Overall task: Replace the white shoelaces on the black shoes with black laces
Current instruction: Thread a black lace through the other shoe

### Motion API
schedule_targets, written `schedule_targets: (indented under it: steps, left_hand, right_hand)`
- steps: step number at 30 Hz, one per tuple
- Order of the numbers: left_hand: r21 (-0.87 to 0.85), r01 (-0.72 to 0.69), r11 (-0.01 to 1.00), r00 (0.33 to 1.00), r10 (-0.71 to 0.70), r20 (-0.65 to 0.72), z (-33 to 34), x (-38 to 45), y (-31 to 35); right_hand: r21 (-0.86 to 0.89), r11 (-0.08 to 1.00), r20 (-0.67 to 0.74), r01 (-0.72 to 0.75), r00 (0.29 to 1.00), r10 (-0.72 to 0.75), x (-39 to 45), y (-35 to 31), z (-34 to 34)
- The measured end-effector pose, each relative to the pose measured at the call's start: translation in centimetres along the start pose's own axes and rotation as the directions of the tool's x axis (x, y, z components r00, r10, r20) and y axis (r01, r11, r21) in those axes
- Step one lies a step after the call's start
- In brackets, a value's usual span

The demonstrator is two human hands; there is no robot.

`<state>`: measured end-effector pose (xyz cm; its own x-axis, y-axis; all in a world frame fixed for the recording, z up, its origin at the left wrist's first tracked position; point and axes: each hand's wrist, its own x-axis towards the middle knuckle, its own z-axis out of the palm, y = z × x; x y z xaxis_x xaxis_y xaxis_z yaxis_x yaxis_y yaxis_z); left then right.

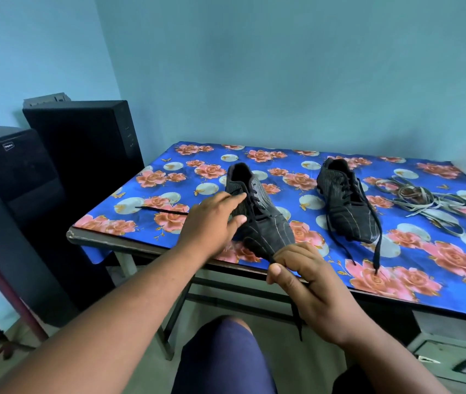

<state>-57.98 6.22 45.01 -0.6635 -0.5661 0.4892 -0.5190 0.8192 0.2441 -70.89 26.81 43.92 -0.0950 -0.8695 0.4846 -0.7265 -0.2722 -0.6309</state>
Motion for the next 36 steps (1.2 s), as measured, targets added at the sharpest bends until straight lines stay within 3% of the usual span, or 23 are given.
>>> schedule_targets:
  steps: [4, 10, 19, 23, 25, 28, 32, 36]
  left_hand:
    - [-0.021, 0.009, 1.0, 0.999, -0.01, -0.053, -0.1, 2.2, -0.1]
    - [0.041, -0.216, 0.975, 0.95, 0.22, -0.221, 0.2, 1.9, 0.0]
    - [0.008, -0.411, 0.912, 0.889, 0.403, -0.218, 0.1, -0.1, 2.6]
    - [-0.019, -0.475, 0.88, 0.867, 0.464, -0.179, -1.0, -0.5, 3.9]
    - [-0.019, -0.502, 0.865, 0.855, 0.493, -0.158, -1.3, -0.8, 5.0]
    - [-0.017, -0.524, 0.852, 0.846, 0.518, -0.13, -1.6, -1.3, 6.8]
    - [-0.032, -0.546, 0.837, 0.834, 0.539, -0.118, -2.2, -2.1, 9.0]
    - [-0.063, -0.521, 0.851, 0.852, 0.515, -0.095, -2.9, -2.6, 10.1]
  right_hand:
    - [0.115, 0.993, 0.043, -0.009, 0.999, 0.004, 0.2, 0.0, -1.9]
    - [0.342, 0.935, 0.08, -0.094, 0.994, 0.071, -0.1, 0.6, -5.1]
    - [0.436, 0.883, 0.087, -0.174, 0.985, 0.151, -0.4, 1.3, -7.4]
    - [0.246, 0.937, 0.19, -0.249, 0.96, 0.206, -1.0, 2.5, -8.4]
    - [0.145, 0.956, 0.107, -0.257, 0.964, 0.243, -1.0, 2.5, -8.2]
    - [-0.022, 0.979, -0.129, -0.203, 0.972, 0.199, -0.8, 1.9, -7.4]
    - [-0.208, 0.97, -0.092, -0.123, 0.99, 0.106, -1.3, 1.5, -6.3]
    - [-0.18, 0.979, -0.128, -0.096, 0.989, 0.074, -2.2, 1.5, -6.4]
